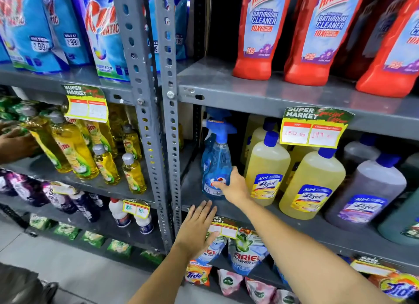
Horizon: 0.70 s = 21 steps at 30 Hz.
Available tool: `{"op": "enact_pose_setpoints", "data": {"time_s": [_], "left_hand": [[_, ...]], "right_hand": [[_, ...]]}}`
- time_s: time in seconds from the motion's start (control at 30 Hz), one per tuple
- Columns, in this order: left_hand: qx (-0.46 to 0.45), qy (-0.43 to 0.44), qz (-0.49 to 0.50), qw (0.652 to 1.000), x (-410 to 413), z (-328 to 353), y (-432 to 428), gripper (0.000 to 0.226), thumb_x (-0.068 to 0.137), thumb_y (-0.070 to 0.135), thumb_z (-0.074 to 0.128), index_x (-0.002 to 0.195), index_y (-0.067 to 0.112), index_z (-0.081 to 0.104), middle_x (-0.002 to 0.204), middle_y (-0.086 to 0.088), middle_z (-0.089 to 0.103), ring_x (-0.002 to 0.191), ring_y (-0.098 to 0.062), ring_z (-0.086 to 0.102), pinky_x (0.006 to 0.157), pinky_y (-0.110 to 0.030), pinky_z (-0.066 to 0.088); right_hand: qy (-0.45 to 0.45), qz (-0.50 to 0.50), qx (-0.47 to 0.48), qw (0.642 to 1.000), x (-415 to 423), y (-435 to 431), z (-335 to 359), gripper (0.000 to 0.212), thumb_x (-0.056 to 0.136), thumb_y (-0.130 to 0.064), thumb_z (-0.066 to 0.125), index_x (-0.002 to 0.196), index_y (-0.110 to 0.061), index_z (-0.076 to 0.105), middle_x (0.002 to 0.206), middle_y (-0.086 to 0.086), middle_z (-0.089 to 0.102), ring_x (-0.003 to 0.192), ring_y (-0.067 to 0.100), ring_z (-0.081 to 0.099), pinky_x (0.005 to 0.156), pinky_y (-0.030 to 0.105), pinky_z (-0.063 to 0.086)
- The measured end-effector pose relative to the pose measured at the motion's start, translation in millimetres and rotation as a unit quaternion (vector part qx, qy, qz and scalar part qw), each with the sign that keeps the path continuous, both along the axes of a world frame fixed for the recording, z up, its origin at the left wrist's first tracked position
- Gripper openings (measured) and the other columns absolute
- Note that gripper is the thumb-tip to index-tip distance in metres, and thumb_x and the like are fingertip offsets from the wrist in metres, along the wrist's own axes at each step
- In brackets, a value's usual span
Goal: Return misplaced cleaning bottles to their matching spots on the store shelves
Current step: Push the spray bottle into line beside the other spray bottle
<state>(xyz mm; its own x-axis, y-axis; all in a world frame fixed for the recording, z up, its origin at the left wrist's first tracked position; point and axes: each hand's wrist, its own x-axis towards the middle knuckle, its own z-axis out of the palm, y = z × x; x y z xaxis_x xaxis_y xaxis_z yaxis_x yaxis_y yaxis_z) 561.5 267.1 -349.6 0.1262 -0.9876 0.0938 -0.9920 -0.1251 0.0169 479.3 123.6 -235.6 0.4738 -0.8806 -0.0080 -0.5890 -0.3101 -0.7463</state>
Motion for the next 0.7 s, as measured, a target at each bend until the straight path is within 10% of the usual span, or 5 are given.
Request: {"op": "enact_pose_setpoints", "data": {"time_s": [0.7], "left_hand": [[0.000,0.004,-0.001,1.000,-3.3,-0.1,-0.3,0.074,0.097,0.063,0.026,0.149,0.010,0.031,0.155,-0.010,0.032,0.143,-0.027,0.026,0.110,-0.046,0.014]], "right_hand": [[-0.005,0.035,-0.028,0.999,6.6,3.4,-3.7,0.054,0.085,-0.030,0.072,0.126,-0.012,0.041,0.130,0.008,0.062,0.116,0.024,0.062,0.085,0.030,0.051]]}}
